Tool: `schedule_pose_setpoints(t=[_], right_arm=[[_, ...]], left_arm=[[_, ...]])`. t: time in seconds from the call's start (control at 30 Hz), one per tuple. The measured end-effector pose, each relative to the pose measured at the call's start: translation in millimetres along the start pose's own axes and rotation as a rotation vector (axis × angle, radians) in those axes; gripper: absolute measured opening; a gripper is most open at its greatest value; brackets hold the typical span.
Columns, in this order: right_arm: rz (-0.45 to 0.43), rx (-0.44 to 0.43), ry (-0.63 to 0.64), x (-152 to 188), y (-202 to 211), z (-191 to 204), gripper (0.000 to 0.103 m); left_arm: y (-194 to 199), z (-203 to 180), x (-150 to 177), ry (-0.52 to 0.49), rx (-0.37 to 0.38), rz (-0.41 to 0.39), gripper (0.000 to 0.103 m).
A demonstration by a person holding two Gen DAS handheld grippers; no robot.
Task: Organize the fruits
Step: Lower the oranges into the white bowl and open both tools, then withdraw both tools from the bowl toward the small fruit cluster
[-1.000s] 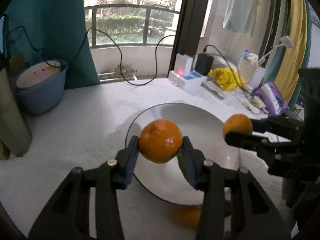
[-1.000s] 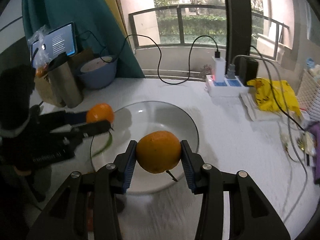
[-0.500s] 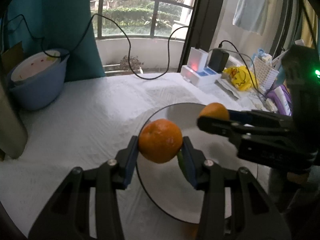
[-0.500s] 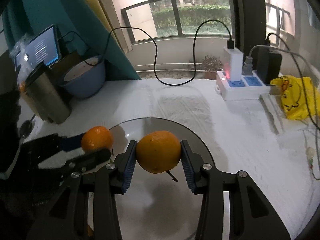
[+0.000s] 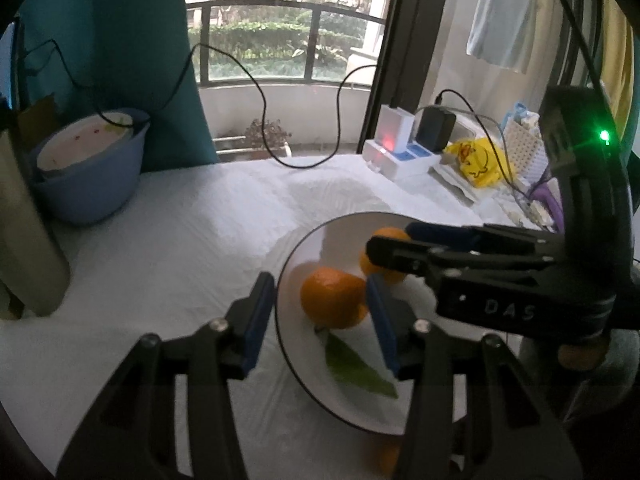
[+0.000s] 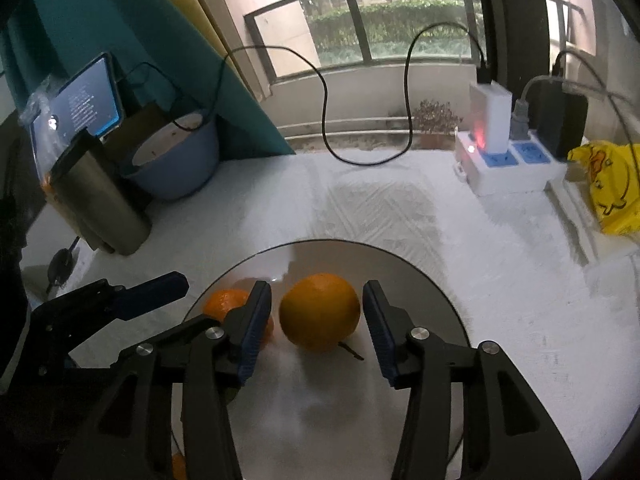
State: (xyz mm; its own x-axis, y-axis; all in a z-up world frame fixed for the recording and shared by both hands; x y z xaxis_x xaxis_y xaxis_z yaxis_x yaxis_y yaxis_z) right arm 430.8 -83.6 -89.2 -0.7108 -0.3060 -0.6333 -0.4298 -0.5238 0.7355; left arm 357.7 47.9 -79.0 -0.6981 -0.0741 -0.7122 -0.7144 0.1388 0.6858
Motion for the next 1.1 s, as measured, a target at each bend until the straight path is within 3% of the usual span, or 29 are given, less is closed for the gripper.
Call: schedule_pose_setpoints(t=[0.63,0.7,0.73,0.77,1.1], right_arm=[[-0.090,0.007,0.010,20.9,72.8,17.6,0.052],[-0.096,0.008,0.009,25.9,80.6,19.3,0.052],[-0.099,0.008,0.009,27.8,83.9,20.0,0.052],[-0.103,0.009,0.009,30.3,88.3,21.6,0.052],[-0.122,0.016,0.025,56.3,117.8,33.1,0.052]], left_arm=[[60.4,-8.6,20.5,0.031,-0.029,-0.037,0.050],[67.6,-9.7,23.8,0.035,-0.029,-0.041,0.054],[71.2,-10.0,25.2,0.036,-0.028,-0.044,0.064],[75.3,-10.0,27.1,0.043,-0.023,-0.052,0.067],[100.1,-14.0,45.9,0.061,-0.022,-0.060,0.068]])
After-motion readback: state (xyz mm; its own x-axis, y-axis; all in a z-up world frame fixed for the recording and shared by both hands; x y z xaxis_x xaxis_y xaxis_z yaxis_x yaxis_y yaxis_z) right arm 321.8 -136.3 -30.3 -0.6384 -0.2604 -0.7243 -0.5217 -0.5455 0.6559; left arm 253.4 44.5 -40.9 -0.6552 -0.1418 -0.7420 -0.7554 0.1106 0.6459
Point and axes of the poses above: each gripper's, at about its wrist camera, not at the fingertips, and y roughly against the way its jaws point, z to its left, x to its underside, the point moved 1 cm from there along -y, roughly the way its jaws point, and after that the axes turned 1 degree about z, right-handed, at the moved point
